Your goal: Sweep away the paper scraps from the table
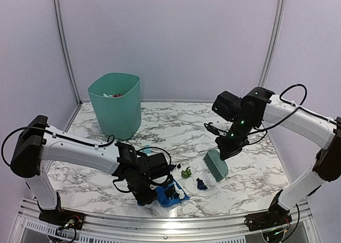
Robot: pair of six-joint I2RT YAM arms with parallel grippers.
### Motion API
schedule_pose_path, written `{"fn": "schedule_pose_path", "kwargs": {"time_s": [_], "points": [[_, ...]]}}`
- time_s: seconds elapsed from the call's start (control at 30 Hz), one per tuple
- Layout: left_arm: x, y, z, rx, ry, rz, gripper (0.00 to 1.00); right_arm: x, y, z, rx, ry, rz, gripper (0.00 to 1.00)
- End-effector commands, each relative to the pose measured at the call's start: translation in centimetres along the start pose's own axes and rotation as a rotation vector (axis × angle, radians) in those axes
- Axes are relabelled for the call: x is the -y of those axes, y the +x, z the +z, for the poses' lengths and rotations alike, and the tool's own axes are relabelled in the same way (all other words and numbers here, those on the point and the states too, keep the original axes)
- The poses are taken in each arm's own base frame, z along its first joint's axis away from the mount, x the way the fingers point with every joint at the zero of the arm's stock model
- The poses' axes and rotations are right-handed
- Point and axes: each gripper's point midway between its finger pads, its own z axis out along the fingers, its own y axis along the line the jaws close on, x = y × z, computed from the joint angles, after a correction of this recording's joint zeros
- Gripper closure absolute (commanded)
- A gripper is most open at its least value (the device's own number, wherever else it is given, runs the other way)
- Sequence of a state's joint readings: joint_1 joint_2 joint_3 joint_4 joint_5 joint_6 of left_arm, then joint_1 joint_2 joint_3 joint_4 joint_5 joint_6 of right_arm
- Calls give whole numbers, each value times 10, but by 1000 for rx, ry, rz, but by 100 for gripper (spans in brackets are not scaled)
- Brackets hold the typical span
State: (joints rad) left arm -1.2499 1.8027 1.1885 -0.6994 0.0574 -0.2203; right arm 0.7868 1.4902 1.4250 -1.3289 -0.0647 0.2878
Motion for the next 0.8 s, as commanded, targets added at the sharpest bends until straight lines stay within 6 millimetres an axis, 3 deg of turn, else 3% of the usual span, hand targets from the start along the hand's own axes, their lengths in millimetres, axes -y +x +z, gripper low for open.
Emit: {"fn": "schedule_pose_path", "kwargs": {"time_s": [0.0, 0.2, 0.43, 0.77], "points": [[0, 16, -2, -38, -9, -14, 100, 12, 14, 16, -51, 58, 47, 100], [-1, 19, -3, -36, -15, -20, 100, 0, 11, 37, -76, 0, 52, 100], [0, 10, -2, -29, -14, -7, 100, -44, 13, 54, -137, -106, -39, 100], [7, -9, 1, -15, -1, 20, 100, -86, -2, 40, -78, -293, -70, 100]]}}
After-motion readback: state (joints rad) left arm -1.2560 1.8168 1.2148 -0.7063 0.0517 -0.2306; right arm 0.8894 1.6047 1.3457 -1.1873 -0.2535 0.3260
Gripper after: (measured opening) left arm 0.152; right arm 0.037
